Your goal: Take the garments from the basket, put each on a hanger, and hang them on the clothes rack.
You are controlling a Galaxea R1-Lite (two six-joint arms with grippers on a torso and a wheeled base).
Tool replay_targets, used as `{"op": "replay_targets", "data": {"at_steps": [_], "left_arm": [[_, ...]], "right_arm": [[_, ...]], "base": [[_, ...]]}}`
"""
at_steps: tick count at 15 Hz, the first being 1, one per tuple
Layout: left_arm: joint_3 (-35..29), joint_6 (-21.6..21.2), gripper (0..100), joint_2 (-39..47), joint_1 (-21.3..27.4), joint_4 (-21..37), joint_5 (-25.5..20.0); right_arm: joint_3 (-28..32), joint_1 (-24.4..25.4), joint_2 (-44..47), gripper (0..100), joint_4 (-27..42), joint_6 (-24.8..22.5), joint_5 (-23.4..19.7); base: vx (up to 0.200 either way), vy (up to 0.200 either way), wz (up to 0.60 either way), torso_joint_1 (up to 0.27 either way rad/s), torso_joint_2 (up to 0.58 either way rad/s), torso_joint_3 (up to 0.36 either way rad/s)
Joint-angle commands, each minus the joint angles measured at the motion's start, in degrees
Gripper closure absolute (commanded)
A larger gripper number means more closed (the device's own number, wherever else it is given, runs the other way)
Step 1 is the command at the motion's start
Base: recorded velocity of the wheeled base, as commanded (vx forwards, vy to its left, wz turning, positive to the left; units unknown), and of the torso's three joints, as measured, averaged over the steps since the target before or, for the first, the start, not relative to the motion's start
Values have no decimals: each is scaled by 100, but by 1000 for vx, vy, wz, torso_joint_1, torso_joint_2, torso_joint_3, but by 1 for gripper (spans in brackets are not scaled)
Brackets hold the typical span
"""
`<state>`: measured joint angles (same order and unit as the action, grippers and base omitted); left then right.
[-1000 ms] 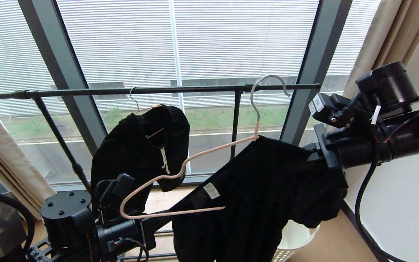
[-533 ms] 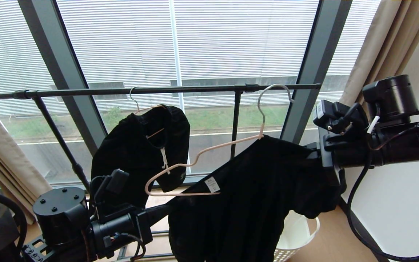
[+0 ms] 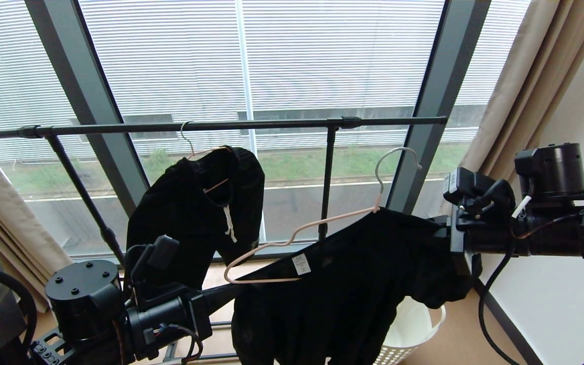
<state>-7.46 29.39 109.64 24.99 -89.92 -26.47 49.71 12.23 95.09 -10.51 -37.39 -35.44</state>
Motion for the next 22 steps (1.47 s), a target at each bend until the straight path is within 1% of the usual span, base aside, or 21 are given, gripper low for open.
{"op": "replay_targets", "data": {"at_steps": [1, 2, 5, 9, 11, 12, 14, 15, 18, 20, 21, 22], "left_arm": [[-1, -12, 100, 5, -38, -8, 1], [-1, -83, 100, 5, -65, -8, 1], [-1, -144, 100, 5, -82, -8, 1], [-45, -153, 100, -4, -188, -8, 1], [-45, -153, 100, -31, -205, -8, 1], [-36, -153, 100, -101, -214, -8, 1], [-36, -153, 100, -154, -214, -8, 1], [-36, -153, 100, -162, -214, -8, 1], [-1, -628, 100, -171, -214, -8, -8], [-89, -716, 100, -338, -214, -8, -8], [-256, -821, 100, -558, -223, 361, 1], [-432, -970, 100, -901, -223, 1003, 27]], "right_arm": [[-392, -107, 10, 100, -329, -5, 2], [-498, -133, 19, 100, -452, -5, 2], [-489, -247, 177, 100, -733, -67, 2], [-489, -432, 177, 100, -760, -93, 2], [-498, -458, 265, 100, -760, -251, 2], [-498, -458, 335, 100, -760, -383, 28], [-506, -414, 353, 100, -760, -383, 257], [-506, -405, 353, 100, -760, -383, 274], [-524, -265, 344, 100, -760, -374, 274], [-594, -150, 353, 100, -769, -374, 274], [-603, -89, 353, 100, -769, -374, 292], [-603, -71, 353, 100, -769, -374, 309]], "base": [[0, 0, 0, 0, 0, 0], [0, 0, 0, 0, 0, 0], [0, 0, 0, 0, 0, 0], [0, 0, 0, 0, 0, 0], [0, 0, 0, 0, 0, 0], [0, 0, 0, 0, 0, 0], [0, 0, 0, 0, 0, 0], [0, 0, 0, 0, 0, 0], [0, 0, 0, 0, 0, 0], [0, 0, 0, 0, 0, 0], [0, 0, 0, 0, 0, 0], [0, 0, 0, 0, 0, 0]]}}
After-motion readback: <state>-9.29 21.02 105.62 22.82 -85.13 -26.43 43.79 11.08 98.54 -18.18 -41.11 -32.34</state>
